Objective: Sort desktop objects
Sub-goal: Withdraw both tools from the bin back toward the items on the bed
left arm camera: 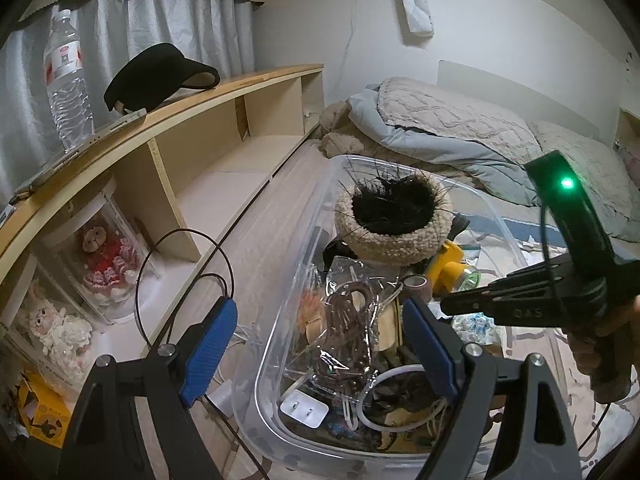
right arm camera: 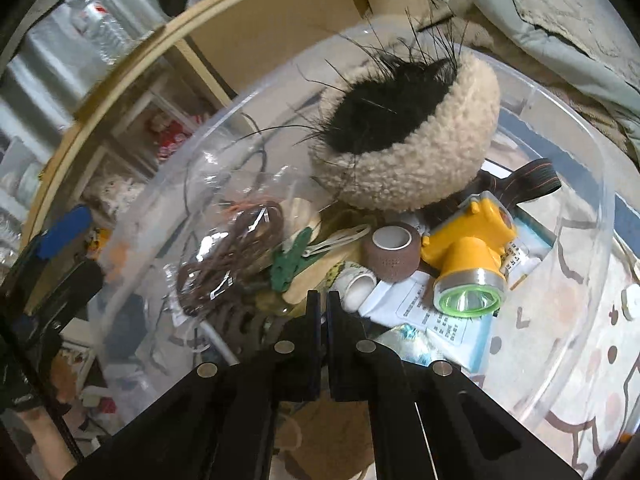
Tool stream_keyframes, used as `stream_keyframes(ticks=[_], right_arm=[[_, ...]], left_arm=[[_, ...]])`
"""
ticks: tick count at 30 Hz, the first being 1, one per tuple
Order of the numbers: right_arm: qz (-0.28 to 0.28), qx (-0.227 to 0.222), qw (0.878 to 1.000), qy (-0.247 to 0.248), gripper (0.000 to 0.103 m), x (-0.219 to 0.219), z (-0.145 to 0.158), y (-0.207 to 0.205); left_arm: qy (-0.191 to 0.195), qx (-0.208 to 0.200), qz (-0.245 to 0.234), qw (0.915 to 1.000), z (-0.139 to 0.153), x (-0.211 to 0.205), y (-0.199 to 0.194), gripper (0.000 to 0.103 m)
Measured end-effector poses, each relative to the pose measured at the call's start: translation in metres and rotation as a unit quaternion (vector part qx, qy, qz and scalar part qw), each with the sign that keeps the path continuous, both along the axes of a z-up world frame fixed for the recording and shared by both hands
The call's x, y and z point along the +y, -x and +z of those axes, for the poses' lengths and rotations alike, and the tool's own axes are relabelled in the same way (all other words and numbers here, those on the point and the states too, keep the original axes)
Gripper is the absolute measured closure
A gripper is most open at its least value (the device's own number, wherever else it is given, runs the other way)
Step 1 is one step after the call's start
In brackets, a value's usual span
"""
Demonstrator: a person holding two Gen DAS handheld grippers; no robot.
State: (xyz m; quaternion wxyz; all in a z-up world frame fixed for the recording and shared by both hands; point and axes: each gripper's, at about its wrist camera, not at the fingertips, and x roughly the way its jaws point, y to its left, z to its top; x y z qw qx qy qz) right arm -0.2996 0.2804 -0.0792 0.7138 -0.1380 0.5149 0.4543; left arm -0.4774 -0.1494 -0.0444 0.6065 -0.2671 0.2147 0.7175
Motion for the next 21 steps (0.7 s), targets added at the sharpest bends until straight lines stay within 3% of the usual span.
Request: stream_keyframes(ticks=[6,13,21], right_arm=[[-0.01,-0.02,0.999,-0.038,0.1,-0.017,0.011,0.01],[-0.032,-0.095,0.991,-0.094,0.1,-0.052,0.034,0.021],[-0.065,-0.137,0.984,-0.098,0.099,-0.081,0.049,0.034]], left_arm=[[-0.002,0.0,-0.006,1.0,0.003,-0.001,-0.005,0.018],[-0.007,0.0,-0.01,0.9999,0.007,-0.008,-0.01,0.018],[-0.012,0.0,-0.031,0.9995,0.013,-0.015,-0.016,0.018]])
